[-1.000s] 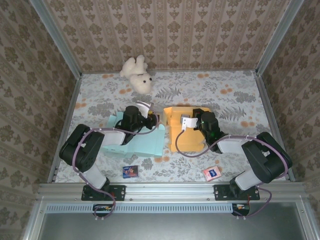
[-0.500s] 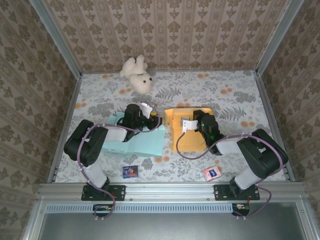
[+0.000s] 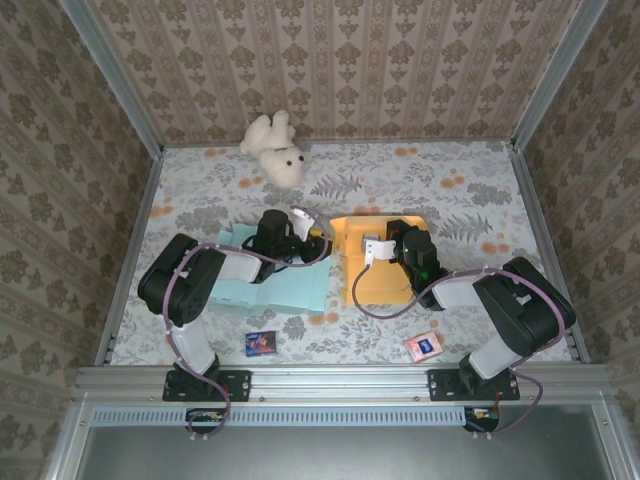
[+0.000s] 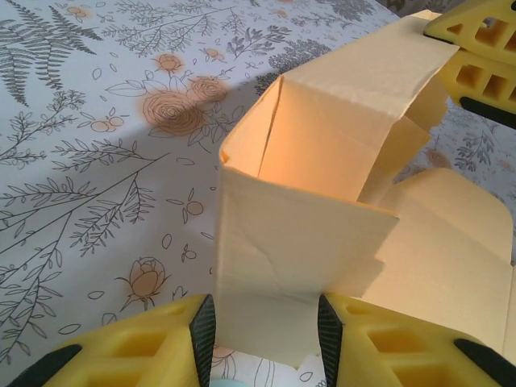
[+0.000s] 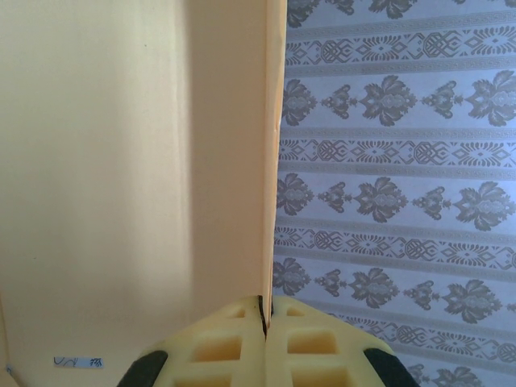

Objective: Fold the paper box

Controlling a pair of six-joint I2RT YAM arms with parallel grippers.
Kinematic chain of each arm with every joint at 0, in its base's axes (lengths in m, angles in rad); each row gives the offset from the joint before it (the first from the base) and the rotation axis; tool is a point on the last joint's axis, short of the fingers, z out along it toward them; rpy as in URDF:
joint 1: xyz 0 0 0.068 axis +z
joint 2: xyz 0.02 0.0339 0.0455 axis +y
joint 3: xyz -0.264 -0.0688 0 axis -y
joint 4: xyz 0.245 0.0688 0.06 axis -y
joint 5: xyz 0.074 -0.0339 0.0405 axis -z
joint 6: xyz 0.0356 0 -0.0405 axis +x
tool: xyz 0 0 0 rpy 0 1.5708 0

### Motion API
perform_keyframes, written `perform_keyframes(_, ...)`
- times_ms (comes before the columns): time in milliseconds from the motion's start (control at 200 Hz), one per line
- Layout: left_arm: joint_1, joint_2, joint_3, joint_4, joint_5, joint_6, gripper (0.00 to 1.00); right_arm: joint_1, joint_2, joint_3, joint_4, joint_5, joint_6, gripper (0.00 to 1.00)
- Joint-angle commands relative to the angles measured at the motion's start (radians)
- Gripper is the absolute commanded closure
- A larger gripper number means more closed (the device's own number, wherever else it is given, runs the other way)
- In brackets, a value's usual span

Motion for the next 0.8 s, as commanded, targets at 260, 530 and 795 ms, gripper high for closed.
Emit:
perform_keyframes(260,-0.010,0.011,0.012,0.020,0.028,0.025,0.59,-0.001,-0.011,-0.011,-0.023,0.015,0.025,1.00)
perform_keyframes(530,-0.032,0.035,0.041,0.012,0.011,0.026,0.59,-0.001,-0.017,-0.011,-0.027,0.012,0.035,1.00)
perform_keyframes(795,-0.047,0.046,0.061,0.003,-0.022,0.028,0.58,0.001,-0.026,-0.011,-0.032,0.008,0.043,1.00)
